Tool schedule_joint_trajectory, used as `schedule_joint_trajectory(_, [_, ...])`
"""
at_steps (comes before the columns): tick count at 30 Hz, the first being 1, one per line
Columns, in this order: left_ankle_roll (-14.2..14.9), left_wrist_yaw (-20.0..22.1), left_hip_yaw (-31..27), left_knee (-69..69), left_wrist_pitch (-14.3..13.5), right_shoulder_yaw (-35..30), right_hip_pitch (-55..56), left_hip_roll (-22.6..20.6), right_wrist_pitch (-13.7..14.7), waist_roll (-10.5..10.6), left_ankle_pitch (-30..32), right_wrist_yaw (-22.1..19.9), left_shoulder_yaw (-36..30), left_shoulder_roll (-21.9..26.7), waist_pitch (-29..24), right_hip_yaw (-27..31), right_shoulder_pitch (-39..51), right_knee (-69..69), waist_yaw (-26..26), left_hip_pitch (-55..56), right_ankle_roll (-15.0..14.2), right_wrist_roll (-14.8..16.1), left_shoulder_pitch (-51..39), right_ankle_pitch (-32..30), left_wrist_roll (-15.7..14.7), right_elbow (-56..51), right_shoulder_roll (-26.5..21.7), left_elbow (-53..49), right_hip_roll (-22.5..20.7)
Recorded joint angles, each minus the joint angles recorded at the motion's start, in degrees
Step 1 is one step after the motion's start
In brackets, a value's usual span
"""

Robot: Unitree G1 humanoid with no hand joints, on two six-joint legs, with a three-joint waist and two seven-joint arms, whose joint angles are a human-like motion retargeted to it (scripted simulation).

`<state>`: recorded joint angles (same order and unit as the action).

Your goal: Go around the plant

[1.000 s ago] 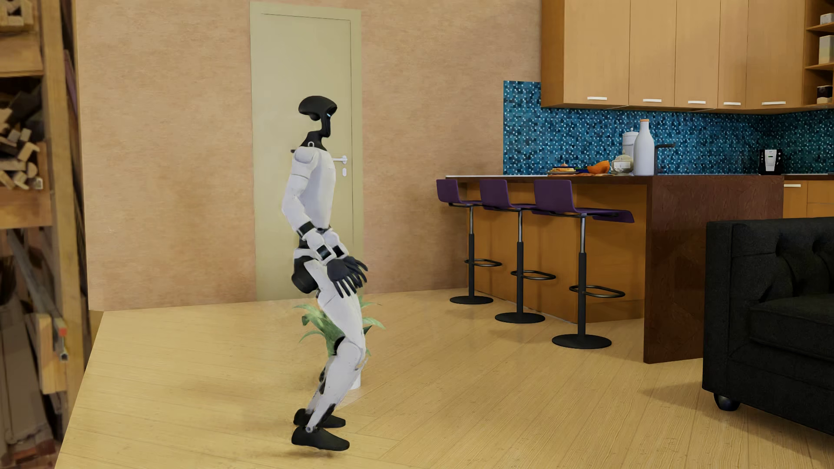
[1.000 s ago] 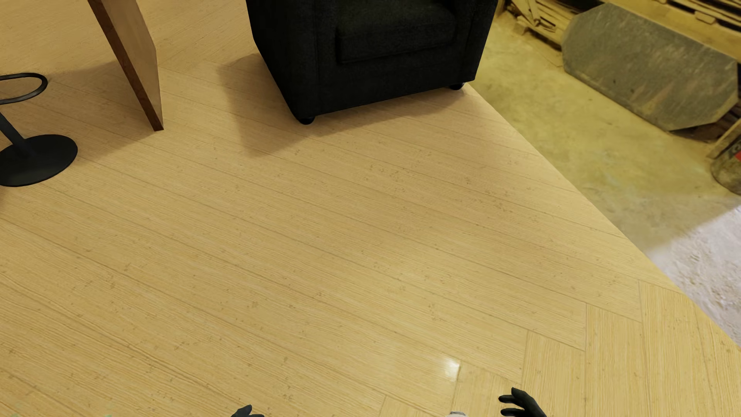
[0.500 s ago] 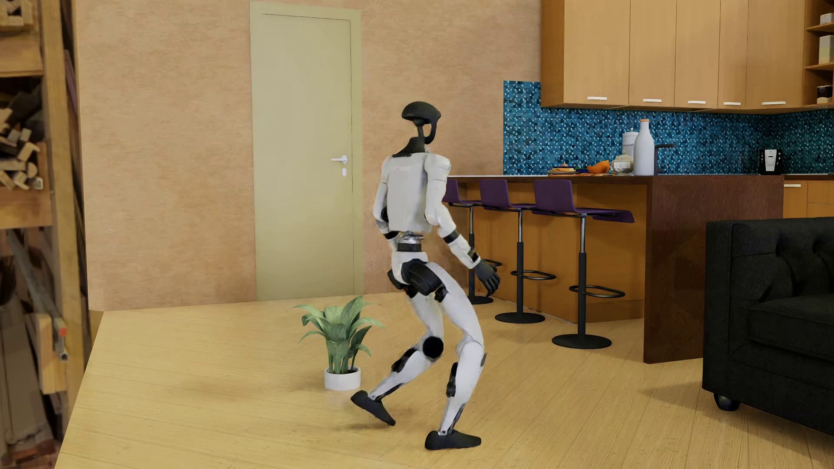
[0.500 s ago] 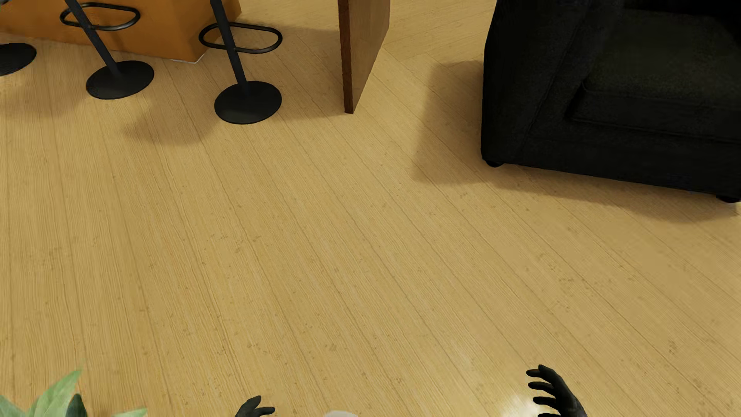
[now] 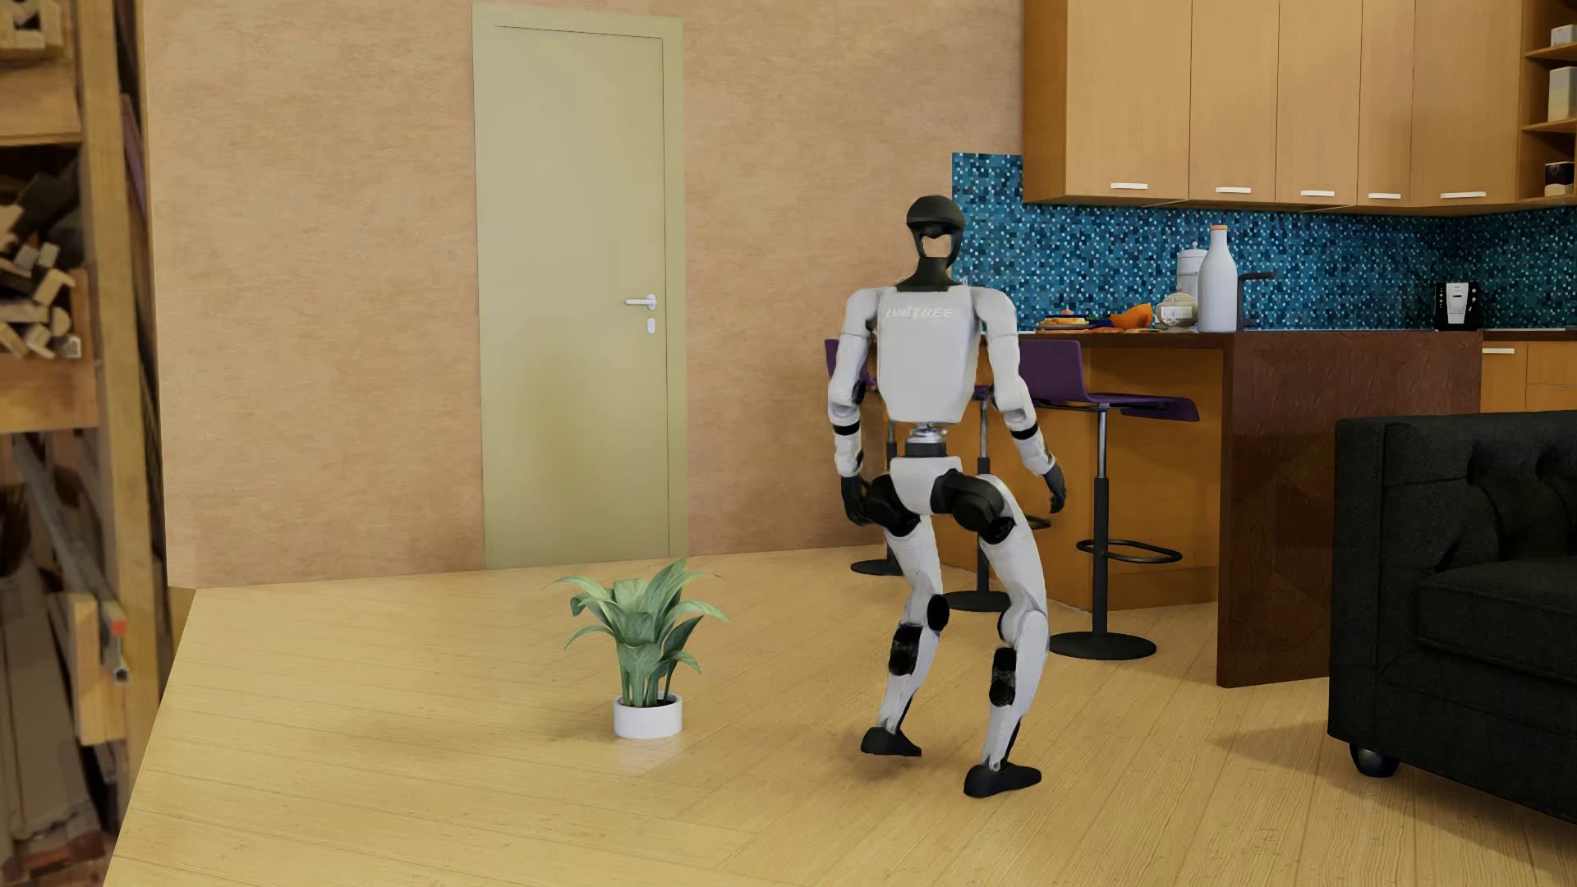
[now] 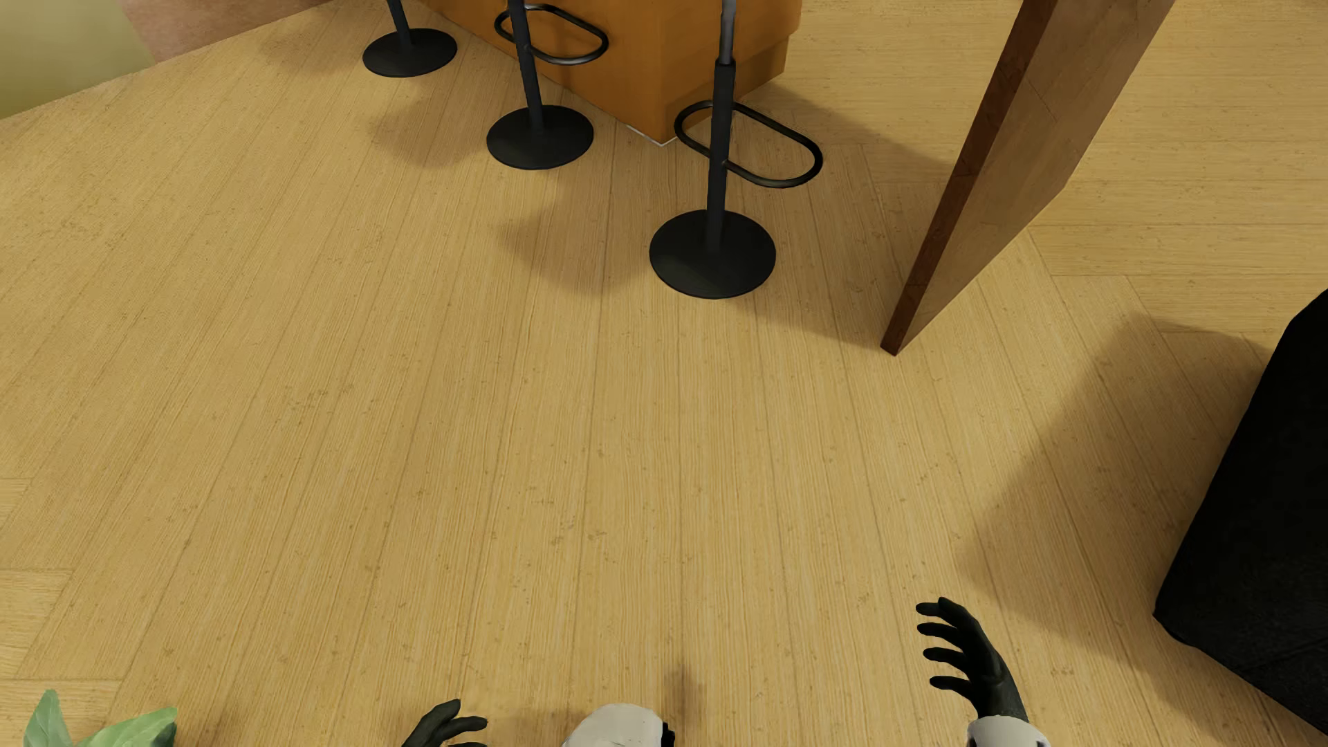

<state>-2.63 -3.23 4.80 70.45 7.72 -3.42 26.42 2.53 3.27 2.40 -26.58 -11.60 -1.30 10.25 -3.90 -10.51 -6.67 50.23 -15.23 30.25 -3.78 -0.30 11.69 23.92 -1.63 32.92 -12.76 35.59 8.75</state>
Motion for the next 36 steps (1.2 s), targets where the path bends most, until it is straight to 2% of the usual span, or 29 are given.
schedule_joint_trajectory(1, [-0.29, 0.20, -0.69, -7.46, 0.92, -3.02, -2.29, 1.23, -0.37, 1.82, -2.68, -1.21, 0.34, 1.26, 1.18, -0.72, 3.93, 1.19, -1.40, 1.27, -0.21, 0.43, 4.09, 1.92, 1.06, -1.77, 1.95, -0.04, 0.59])
schedule_joint_trajectory(2, [0.93, 1.76, -1.73, -14.12, 1.55, -4.19, 0.72, 1.00, 0.82, 2.83, -1.09, -1.15, -3.11, 3.05, 2.24, 1.52, 7.24, 11.25, -0.33, 0.50, -2.43, 0.09, 5.30, -1.07, 1.57, -1.87, 4.94, 5.04, 1.87])
schedule_joint_trajectory(3, [0.96, 4.15, -2.54, -14.93, 2.67, -5.32, 4.95, -0.94, 4.27, 1.96, -2.82, 0.31, -4.92, 2.85, 2.30, 7.42, 6.23, 19.41, 2.19, -2.10, -3.84, -0.78, 4.51, -6.60, 0.75, 0.98, 5.90, 8.39, 0.37])
schedule_joint_trajectory(4, [1.18, 6.44, -3.16, -16.75, 3.53, -3.92, 8.03, -2.57, 6.05, 0.31, -4.23, 2.59, -3.17, 1.44, 2.18, 12.06, 2.18, 19.74, 4.94, -5.41, -4.95, -2.00, 4.97, -5.29, -0.67, 0.69, 5.97, 6.62, -1.61])
schedule_joint_trajectory(5, [1.50, 8.47, -4.34, -18.67, 3.40, -2.35, 10.93, -4.23, 6.50, -1.68, -5.53, 5.25, -1.81, -0.20, 2.76, 13.72, -2.39, 15.94, 8.57, -8.31, -5.70, -3.47, 4.97, -1.14, -1.95, 1.14, 4.13, 4.37, -1.95])
schedule_joint_trajectory(6, [2.08, 9.30, -5.75, -20.12, 3.15, 0.20, 12.11, -5.48, 5.67, -3.89, -6.98, 7.41, -1.99, -1.57, 3.03, 14.06, -6.13, 9.11, 9.41, -11.20, -6.52, -4.63, 1.90, -1.79, -1.87, 3.75, 2.84, 1.21, -2.39])
schedule_joint_trajectory(7, [1.05, 8.71, -7.26, -16.72, 2.07, 0.71, 10.42, -5.70, 3.88, -4.10, -7.85, 8.95, -0.96, -4.78, 3.21, 12.58, -8.05, 2.91, 9.10, -11.50, -5.80, -5.02, -0.47, -5.01, -1.48, 5.88, 0.22, -1.92, -1.84])
schedule_joint_trajectory(8, [-3.21, 5.96, -5.81, -7.72, -0.50, 0.41, 7.17, -3.94, 1.22, -1.68, -4.59, 9.34, -4.16, -5.54, 2.64, 9.08, -6.61, 3.05, 7.08, -8.74, 1.26, -4.46, -1.63, -2.15, -1.65, 7.59, -2.59, -0.02, -1.75])
schedule_joint_trajectory(9, [-3.10, 1.72, -3.11, -2.67, -2.62, 1.20, 3.25, -2.69, -1.27, 0.20, -2.31, 8.24, -2.67, -3.58, 2.15, 6.90, -3.99, 1.41, 4.25, -6.26, -0.81, -3.33, -0.21, -0.33, -2.58, 6.41, -2.47, 1.79, -1.67])
schedule_joint_trajectory(10, [-0.69, -1.59, -0.99, -0.34, -3.59, 0.99, -1.18, -2.61, -2.90, 1.81, -2.24, 6.39, -0.74, -1.41, 1.87, 4.68, -1.58, -0.97, 1.44, -4.12, -1.20, -1.86, 1.73, 1.18, -3.70, 3.70, -1.78, 2.36, -1.20])
schedule_joint_trajectory(11, [-0.11, -3.11, 0.92, -1.00, -3.37, -0.25, -5.73, -3.31, -3.53, 2.73, -2.65, 3.99, 0.08, -0.15, 1.81, 2.62, 0.42, -3.44, -2.14, -2.18, -1.46, -0.18, 3.87, 2.62, -4.53, -0.31, -0.29, 1.11, -0.06])
schedule_joint_trajectory(13, [0.39, -0.71, 0.56, -8.96, -1.29, -3.25, -10.56, -2.81, -0.47, 4.37, -3.48, 1.05, -1.15, -0.80, 2.35, 2.28, 7.49, -1.56, -5.78, 0.96, -3.55, 1.94, 6.88, 4.38, -3.99, -2.28, 2.40, -0.54, 0.34])
schedule_joint_trajectory(14, [-2.48, 1.93, -0.70, -15.72, -0.85, -2.92, -6.55, -0.75, 2.85, 5.39, 0.45, 1.12, -4.40, 1.01, 2.85, 4.93, 10.81, 10.92, -3.19, 0.38, -5.03, 1.92, 7.98, -1.74, -3.07, 0.53, 5.83, 2.85, -1.16])
schedule_joint_trajectory(15, [-2.54, 4.88, -1.24, -15.44, -0.39, -4.41, -1.04, -2.39, 5.05, 3.23, -2.06, 2.38, -5.80, 0.93, 2.04, 9.07, 8.66, 20.22, 0.68, -2.08, -6.07, 0.85, 7.41, -9.50, -2.22, 1.55, 6.81, 7.69, -2.01])
schedule_joint_trajectory(16, [-2.46, 7.16, -1.81, -16.18, 0.78, -5.37, 4.65, -4.06, 5.80, -0.13, -3.95, 4.46, -4.46, 1.08, 2.13, 12.01, 4.09, 21.63, 4.85, -3.99, -6.77, -0.71, 7.06, -9.23, -2.19, 1.20, 5.98, 7.64, -3.27])
schedule_joint_trajectory(17, [-2.24, 8.70, -3.01, -17.71, 2.39, -1.99, 9.03, -5.68, 6.19, -3.41, -5.52, 7.09, -2.37, 0.85, 2.34, 13.87, -2.00, 19.09, 7.50, -6.68, -7.30, -2.89, 4.61, -3.05, -2.49, 3.80, 4.36, 4.04, -4.23])
schedule_joint_trajectory(20, [-1.01, 7.29, -8.33, -19.45, 2.47, 3.27, 14.54, -8.60, -2.23, -10.13, -10.61, 11.29, -1.82, -0.48, 2.51, 13.19, -12.01, 2.43, 11.66, -14.82, -9.40, -6.78, -5.93, -3.86, -0.33, 4.67, 0.94, -0.73, -3.02])
schedule_joint_trajectory(21, [-1.09, 5.13, -8.12, -9.82, 1.29, 2.79, 11.60, -7.33, -2.55, -8.59, -7.09, 10.41, -1.85, -2.26, 1.25, 10.67, -10.03, 2.25, 10.27, -12.45, -7.36, -5.38, -6.64, -6.56, 0.34, 6.52, -1.00, -1.59, -2.38])
schedule_joint_trajectory(22, [-2.57, 2.15, -5.32, -2.24, -0.66, 2.43, 8.19, -4.44, -3.10, -5.80, -1.73, 8.47, -2.61, -2.58, 0.04, 7.35, -7.00, 2.31, 9.08, -8.68, -1.90, -3.37, -5.68, -3.57, 0.46, 4.72, -1.94, 0.56, -1.90])
schedule_joint_trajectory(23, [-2.53, -1.12, -1.49, -0.74, -2.57, 2.44, 4.51, -1.62, -2.90, -3.19, 0.51, 5.71, -1.41, -2.03, -1.04, 5.35, -3.03, 1.61, 6.00, -5.78, -1.23, -1.51, -1.46, -1.13, 0.56, 2.35, -1.81, 1.46, -1.34])
schedule_joint_trajectory(25, [0.14, -2.65, 0.29, -8.15, -2.22, -1.01, -2.61, -0.88, -0.96, 1.73, -2.39, -0.30, 0.08, 0.86, -0.89, 2.07, 4.20, 0.60, -1.92, -1.41, -3.00, 0.73, 5.06, 2.95, 1.10, -1.29, 1.22, -0.30, 0.46])
schedule_joint_trajectory(26, [-2.44, -0.23, -0.36, -13.05, -1.80, -2.53, -1.21, -1.23, 1.10, 3.54, -5.32, -1.91, -1.99, 1.61, 0.13, 3.50, 7.50, 9.09, -2.97, -1.92, -4.69, 0.52, 8.45, 0.80, 1.57, -1.10, 4.70, 1.06, 1.46])
schedule_joint_trajectory(28, [-2.53, 5.51, -2.95, -15.59, 0.31, -4.72, 6.93, -4.78, 5.09, 2.12, -8.67, -0.46, -5.02, 2.09, 1.68, 12.31, 4.67, 21.15, 1.32, -7.30, -7.44, -1.84, 9.08, -7.58, 1.04, 1.49, 7.17, 8.77, -2.27])
schedule_joint_trajectory(30, [-2.35, 10.37, -5.00, -17.05, 4.33, -2.15, 12.64, -7.79, 5.33, -1.56, -10.94, 4.20, -3.83, -1.44, 0.87, 12.48, -1.58, 11.89, 6.22, -13.31, -8.82, -4.67, 4.82, -3.04, -2.35, 0.32, 4.03, 1.61, -2.41])
schedule_joint_trajectory(31, [-1.96, 11.11, -5.35, -10.28, 5.52, 0.22, 13.40, -8.79, 6.61, -3.57, -9.28, 6.40, -3.19, -2.29, 1.01, 11.89, -4.08, 6.20, 7.05, -12.10, -8.98, -5.71, 1.37, -4.69, -3.83, 3.05, 1.39, -1.38, -2.03])
schedule_joint_trajectory(32, [-2.81, 9.70, -4.50, 0.82, 4.98, 1.07, 10.64, -7.80, 6.97, -2.83, -0.87, 7.48, -2.69, -2.98, 1.15, 9.82, -4.75, 7.16, 5.69, -7.94, -3.54, -5.89, -1.72, -1.18, -5.14, 7.07, -2.75, 0.80, -1.40])
schedule_joint_trajectory(33, [-1.99, 6.83, -2.91, 6.38, 3.79, 2.41, 6.97, -5.42, 4.46, -0.81, 4.73, 6.96, -2.85, -2.38, 1.42, 7.42, -3.77, 5.84, 4.26, -3.92, 1.54, -4.72, -1.09, 0.86, -6.08, 7.23, -3.86, 1.63, -1.76])
schedule_joint_trajectory(35, [-1.18, 1.60, 0.96, 1.91, 2.50, -0.86, -1.79, -1.59, -2.07, 0.77, 2.04, 3.76, -0.18, -0.95, 2.51, 2.59, -2.15, 0.82, 1.01, 1.06, -3.12, -1.00, 0.15, 4.36, -5.71, 0.91, 0.47, 0.47, -0.13])
schedule_joint_trajectory(36, [-0.30, 0.76, -0.19, -4.01, 1.55, -1.48, -3.39, -0.91, -3.10, 1.45, -0.14, 2.79, -0.67, 0.02, 3.62, 3.32, 1.65, 0.77, 0.04, 2.77, -1.73, 0.76, 3.28, 4.67, -4.40, 0.29, 2.59, -1.48, -0.83])
